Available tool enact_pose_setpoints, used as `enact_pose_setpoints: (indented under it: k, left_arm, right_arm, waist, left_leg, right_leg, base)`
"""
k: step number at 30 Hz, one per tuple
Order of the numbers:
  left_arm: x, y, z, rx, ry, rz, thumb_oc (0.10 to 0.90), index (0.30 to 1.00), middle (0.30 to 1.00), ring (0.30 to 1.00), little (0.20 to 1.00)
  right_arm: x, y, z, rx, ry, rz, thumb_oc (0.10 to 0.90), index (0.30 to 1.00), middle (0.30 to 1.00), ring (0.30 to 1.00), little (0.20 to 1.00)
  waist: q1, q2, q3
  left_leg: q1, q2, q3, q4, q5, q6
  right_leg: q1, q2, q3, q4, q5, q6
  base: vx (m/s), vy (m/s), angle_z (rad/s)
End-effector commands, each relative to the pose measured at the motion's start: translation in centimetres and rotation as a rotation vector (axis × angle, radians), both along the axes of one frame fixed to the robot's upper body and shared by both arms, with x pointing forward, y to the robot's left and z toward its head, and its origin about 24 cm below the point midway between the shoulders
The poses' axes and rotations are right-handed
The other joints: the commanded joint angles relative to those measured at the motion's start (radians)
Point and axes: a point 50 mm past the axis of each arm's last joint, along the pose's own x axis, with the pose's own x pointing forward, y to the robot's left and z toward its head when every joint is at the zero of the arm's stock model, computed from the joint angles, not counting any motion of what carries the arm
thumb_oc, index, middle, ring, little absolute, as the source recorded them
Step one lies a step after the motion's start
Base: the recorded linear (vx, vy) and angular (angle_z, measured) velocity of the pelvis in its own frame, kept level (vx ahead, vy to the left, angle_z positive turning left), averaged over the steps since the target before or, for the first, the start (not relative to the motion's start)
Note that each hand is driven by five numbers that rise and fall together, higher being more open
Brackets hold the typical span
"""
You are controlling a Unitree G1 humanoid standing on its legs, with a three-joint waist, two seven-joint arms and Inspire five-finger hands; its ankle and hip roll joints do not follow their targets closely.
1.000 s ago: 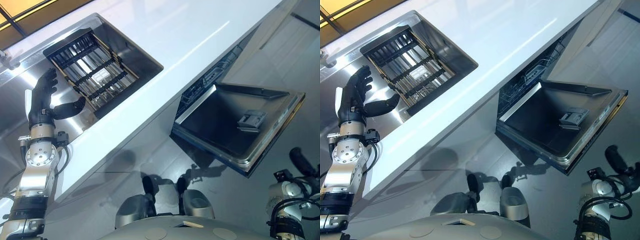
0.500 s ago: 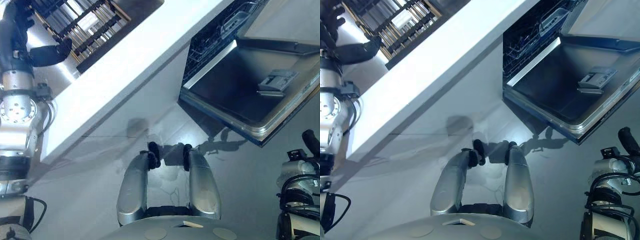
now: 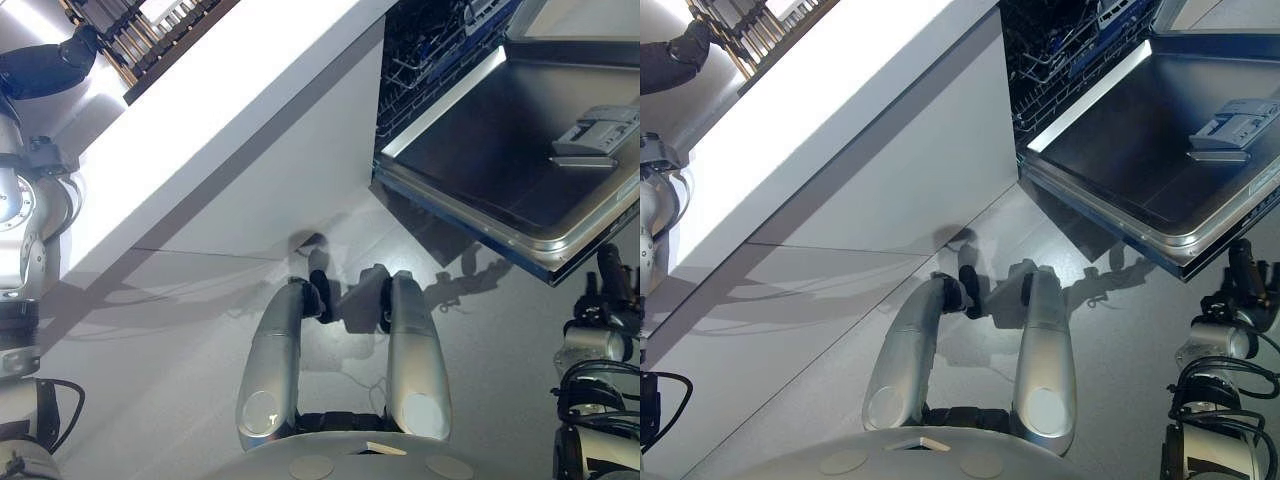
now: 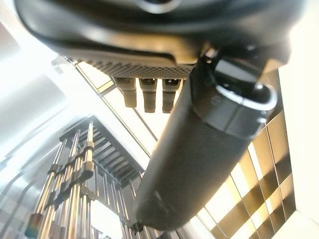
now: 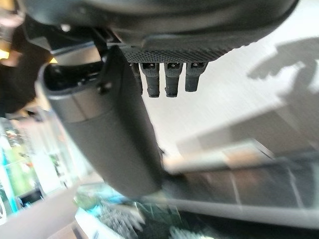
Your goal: Pick up plates and place into dishwasher.
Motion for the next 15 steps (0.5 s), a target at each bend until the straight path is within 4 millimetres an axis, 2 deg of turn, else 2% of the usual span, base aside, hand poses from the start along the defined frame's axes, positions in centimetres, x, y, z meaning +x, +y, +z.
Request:
enact_pose_setpoints:
  k: [1, 4, 5, 6, 8, 11, 12, 15]
  left_arm:
    - [0.5, -1.9, -3.5, -0.066, 0.008, -0.079, 0.800, 0.900, 0.900, 0.900, 0.900]
    - [0.4, -1.8, -3.5, -0.055, 0.009, -0.082, 0.800, 0.900, 0.900, 0.900, 0.900]
    - [0.4, -1.8, -3.5, -0.054, 0.009, -0.086, 0.800, 0.900, 0.900, 0.900, 0.900]
    - [0.3, -1.8, -3.6, -0.054, 0.010, -0.086, 0.800, 0.900, 0.900, 0.900, 0.900]
    - [0.3, -1.8, -3.6, -0.057, 0.010, -0.088, 0.800, 0.900, 0.900, 0.900, 0.900]
    - [0.3, -1.9, -3.6, -0.038, 0.011, -0.093, 0.800, 0.900, 0.900, 0.900, 0.900]
    - [0.3, -2.1, -3.6, -0.025, 0.011, -0.095, 0.800, 0.900, 0.900, 0.900, 0.900]
    - [0.3, -2.1, -3.8, -0.016, 0.016, -0.102, 0.800, 0.900, 0.900, 0.900, 0.900]
  right_arm:
    - [2.7, 0.9, 2.5, -0.110, -0.172, 0.305, 0.800, 0.900, 0.900, 0.900, 0.900]
    - [4.3, 3.2, 3.1, -0.118, -0.279, 0.534, 0.800, 0.900, 0.900, 0.900, 0.900]
    - [5.3, 4.6, 3.7, -0.133, -0.309, 0.649, 0.800, 0.900, 0.900, 0.900, 0.900]
    - [5.5, 4.8, 3.8, -0.133, -0.310, 0.662, 0.800, 0.900, 0.900, 0.900, 0.900]
    - [6.7, 6.5, 4.8, -0.160, -0.324, 0.780, 0.800, 0.900, 0.900, 0.900, 0.900]
    - [8.2, 8.5, 7.0, -0.211, -0.353, 0.925, 0.800, 0.900, 0.900, 0.900, 0.900]
    - [9.0, 9.2, 8.4, -0.242, -0.381, 0.999, 0.800, 0.900, 0.900, 0.900, 0.900]
    - [9.7, 10.1, 10.4, -0.289, -0.422, 1.081, 0.800, 0.900, 0.900, 0.900, 0.900]
  waist:
    - [0.000, -0.018, 0.015]
    - [0.011, -0.025, 0.015]
    - [0.019, -0.029, 0.014]
    - [0.019, -0.030, 0.015]
    - [0.027, -0.035, 0.015]
    - [0.041, -0.040, 0.015]
    - [0.050, -0.043, 0.015]
    - [0.061, -0.046, 0.015]
  left_leg:
    - [0.025, -0.031, -0.014, 0.058, -0.122, 0.024]
    - [0.026, -0.033, -0.023, 0.058, -0.121, 0.020]
    - [0.035, -0.040, -0.037, 0.060, -0.140, 0.014]
    - [0.027, -0.035, -0.030, 0.051, -0.116, 0.017]
    - [0.031, -0.035, -0.036, 0.040, -0.109, 0.015]
    - [0.038, -0.036, -0.046, 0.012, -0.090, 0.012]
    - [0.042, -0.037, -0.052, -0.002, -0.081, 0.012]
    - [0.045, -0.042, -0.059, -0.018, -0.070, 0.011]
  right_leg:
    - [0.031, 0.040, -0.110, -0.006, -0.013, -0.067]
    - [0.033, 0.036, -0.114, -0.013, -0.003, -0.061]
    - [0.044, 0.039, -0.107, -0.012, -0.016, -0.049]
    - [0.038, 0.033, -0.117, -0.023, 0.007, -0.056]
    - [0.042, 0.033, -0.118, -0.034, 0.018, -0.050]
    - [0.048, 0.034, -0.116, -0.058, 0.041, -0.042]
    - [0.051, 0.035, -0.117, -0.069, 0.050, -0.039]
    - [0.055, 0.036, -0.120, -0.083, 0.062, -0.035]
  base:
    - [0.02, -0.024, 0.03]
    - [0.05, -0.018, 0.09]
    - [0.02, -0.012, 0.07]
    - [0.00, 0.000, 0.00]
    - [-0.01, -0.002, 0.00]
    - [0.03, 0.014, -0.06]
    - [0.04, 0.023, -0.17]
    - [0.03, 0.029, -0.26]
